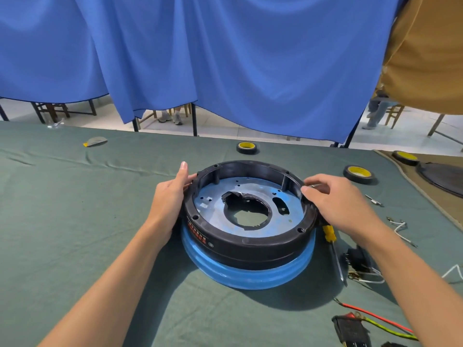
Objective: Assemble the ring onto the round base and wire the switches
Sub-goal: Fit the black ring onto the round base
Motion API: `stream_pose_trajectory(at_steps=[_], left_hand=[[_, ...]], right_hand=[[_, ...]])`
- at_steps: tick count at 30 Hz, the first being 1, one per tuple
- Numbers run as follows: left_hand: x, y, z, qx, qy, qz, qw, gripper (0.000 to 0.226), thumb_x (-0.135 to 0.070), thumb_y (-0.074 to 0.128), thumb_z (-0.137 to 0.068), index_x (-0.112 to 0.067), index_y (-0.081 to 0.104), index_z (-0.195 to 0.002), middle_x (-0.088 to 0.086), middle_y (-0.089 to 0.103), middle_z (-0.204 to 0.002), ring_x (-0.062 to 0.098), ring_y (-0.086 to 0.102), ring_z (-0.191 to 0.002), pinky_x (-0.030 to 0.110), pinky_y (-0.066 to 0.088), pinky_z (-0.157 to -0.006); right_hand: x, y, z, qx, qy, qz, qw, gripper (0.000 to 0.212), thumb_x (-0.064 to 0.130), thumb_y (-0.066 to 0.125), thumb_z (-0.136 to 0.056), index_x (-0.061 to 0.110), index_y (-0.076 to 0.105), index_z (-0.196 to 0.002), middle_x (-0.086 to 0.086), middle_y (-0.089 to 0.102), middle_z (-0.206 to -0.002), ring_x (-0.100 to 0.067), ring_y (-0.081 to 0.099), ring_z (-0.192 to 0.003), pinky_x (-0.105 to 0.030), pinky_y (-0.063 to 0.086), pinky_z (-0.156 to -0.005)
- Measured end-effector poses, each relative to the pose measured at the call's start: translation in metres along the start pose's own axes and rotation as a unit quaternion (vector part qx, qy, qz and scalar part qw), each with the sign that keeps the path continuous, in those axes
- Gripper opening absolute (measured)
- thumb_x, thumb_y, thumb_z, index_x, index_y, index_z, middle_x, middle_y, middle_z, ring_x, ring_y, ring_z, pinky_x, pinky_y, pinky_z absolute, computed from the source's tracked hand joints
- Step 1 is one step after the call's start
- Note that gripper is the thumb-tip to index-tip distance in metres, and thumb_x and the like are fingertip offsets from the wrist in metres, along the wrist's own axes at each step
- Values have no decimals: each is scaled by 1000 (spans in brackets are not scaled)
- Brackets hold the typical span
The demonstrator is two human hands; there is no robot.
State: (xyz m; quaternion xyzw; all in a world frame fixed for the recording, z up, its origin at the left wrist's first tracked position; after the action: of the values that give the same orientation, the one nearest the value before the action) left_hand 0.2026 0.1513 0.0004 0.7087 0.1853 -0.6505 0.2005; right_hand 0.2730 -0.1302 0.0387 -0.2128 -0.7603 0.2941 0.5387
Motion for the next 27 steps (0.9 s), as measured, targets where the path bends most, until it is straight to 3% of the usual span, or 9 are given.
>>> stream_pose_trajectory(at_steps=[2,5,8,11,15,18,20,27], left_hand=[[1,-2,2,-12,25,-27,999,52,-59,48,-94,-29,79,-66,-8,77,-84,11,74,-76,28,53,-71],[1,-9,1,-38,50,-74,995,55,-70,48,-87,-29,79,-65,-10,77,-85,17,73,-83,39,56,-82],[-3,-12,3,-47,57,-114,991,76,-82,46,-73,-13,78,-75,-3,77,-79,25,72,-84,51,53,-90],[-4,-15,5,-57,62,-144,986,69,-85,44,-68,-25,77,-73,-3,75,-76,28,70,-85,54,51,-92],[-4,-13,4,-19,35,-125,991,62,-76,48,-78,-22,78,-77,2,76,-80,27,71,-85,45,55,-88],[-3,-8,4,30,4,-75,997,54,-61,48,-93,-16,77,-83,5,76,-78,20,72,-72,24,55,-61],[-3,-6,6,70,-27,-42,996,55,-60,44,-95,-15,74,-91,7,76,-80,18,72,-68,19,52,-53],[-4,-3,8,67,-27,-6,997,52,-58,39,-98,-16,70,-99,2,77,-81,14,72,-70,21,54,-57]], right_hand=[[-1,0,0,17,2,-4,1000,15,31,53,-97,27,63,-108,6,65,-100,-6,60,-84,-24,53,-67],[4,3,1,39,18,-12,999,19,43,53,-95,30,61,-106,6,66,-105,-16,62,-94,-40,56,-83],[11,7,2,38,38,-18,998,31,45,59,-91,23,63,-114,2,66,-105,-21,64,-94,-42,58,-80],[12,8,2,38,49,-23,998,27,33,63,-91,20,65,-114,-3,68,-106,-24,66,-90,-46,57,-79],[14,6,6,42,45,-18,998,23,33,63,-92,20,67,-111,-3,70,-101,-25,68,-84,-44,59,-74],[17,3,9,38,31,8,999,19,34,60,-93,23,66,-108,0,69,-100,-23,66,-84,-45,59,-75],[19,0,12,35,18,37,999,15,33,58,-94,26,64,-105,2,69,-96,-21,65,-82,-44,58,-75],[25,-8,17,51,0,119,992,31,30,49,-95,27,52,-126,0,64,-99,-29,61,-88,-48,53,-79]])
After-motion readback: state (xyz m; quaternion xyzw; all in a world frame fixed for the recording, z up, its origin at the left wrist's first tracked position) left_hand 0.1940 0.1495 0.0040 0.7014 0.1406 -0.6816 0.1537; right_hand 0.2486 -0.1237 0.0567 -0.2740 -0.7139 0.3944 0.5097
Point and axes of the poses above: each hand's wrist, its own z-axis away from the middle knuckle, its own y-axis out of the palm, x = y × z, the point moved 2 cm from there along -z, towards the middle knuckle
